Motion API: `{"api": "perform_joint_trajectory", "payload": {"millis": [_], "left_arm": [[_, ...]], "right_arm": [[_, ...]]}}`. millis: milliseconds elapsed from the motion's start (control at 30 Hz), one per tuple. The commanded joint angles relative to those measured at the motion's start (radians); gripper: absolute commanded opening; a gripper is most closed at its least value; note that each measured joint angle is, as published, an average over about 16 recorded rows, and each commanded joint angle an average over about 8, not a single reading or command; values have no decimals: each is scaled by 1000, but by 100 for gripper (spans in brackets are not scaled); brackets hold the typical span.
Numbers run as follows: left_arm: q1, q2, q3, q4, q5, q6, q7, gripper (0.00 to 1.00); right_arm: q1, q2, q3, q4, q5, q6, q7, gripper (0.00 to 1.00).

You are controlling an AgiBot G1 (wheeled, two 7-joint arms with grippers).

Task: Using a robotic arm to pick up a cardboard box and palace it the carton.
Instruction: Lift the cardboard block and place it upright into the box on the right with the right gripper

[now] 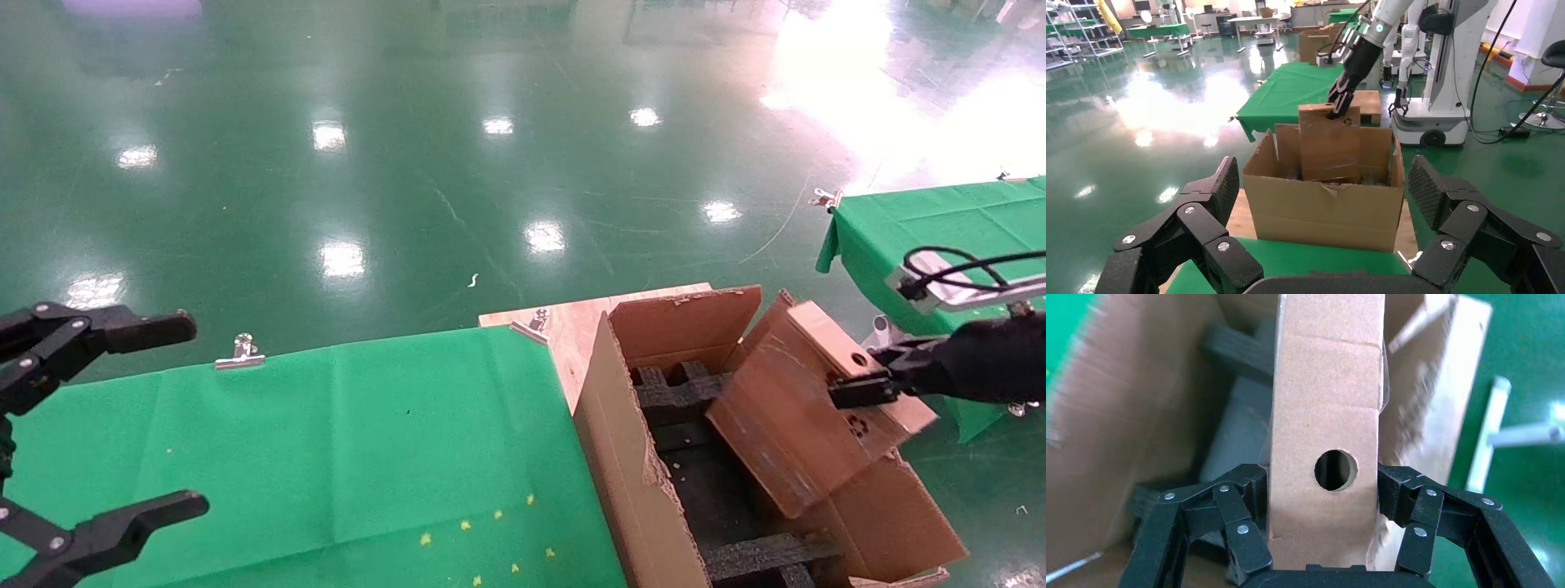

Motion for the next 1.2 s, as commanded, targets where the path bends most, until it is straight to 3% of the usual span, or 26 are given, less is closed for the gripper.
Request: {"api": "perform_joint_trajectory", "payload": {"millis": [33, 333, 600, 1200], "left_arm": [[0, 0, 0, 0, 0, 0, 0, 100], [0, 0, 0, 0, 0, 0, 0, 100], [0, 0, 0, 0, 0, 0, 0, 100], [0, 0, 0, 0, 0, 0, 0, 100]], "right_arm": [[-5, 11, -9, 34, -26, 23, 55, 0], [-23, 39, -42, 174, -162, 121, 318, 0], [-50, 20, -69, 224, -245, 165, 498, 0], [-155, -59, -127, 222, -327, 307, 649, 0]]}}
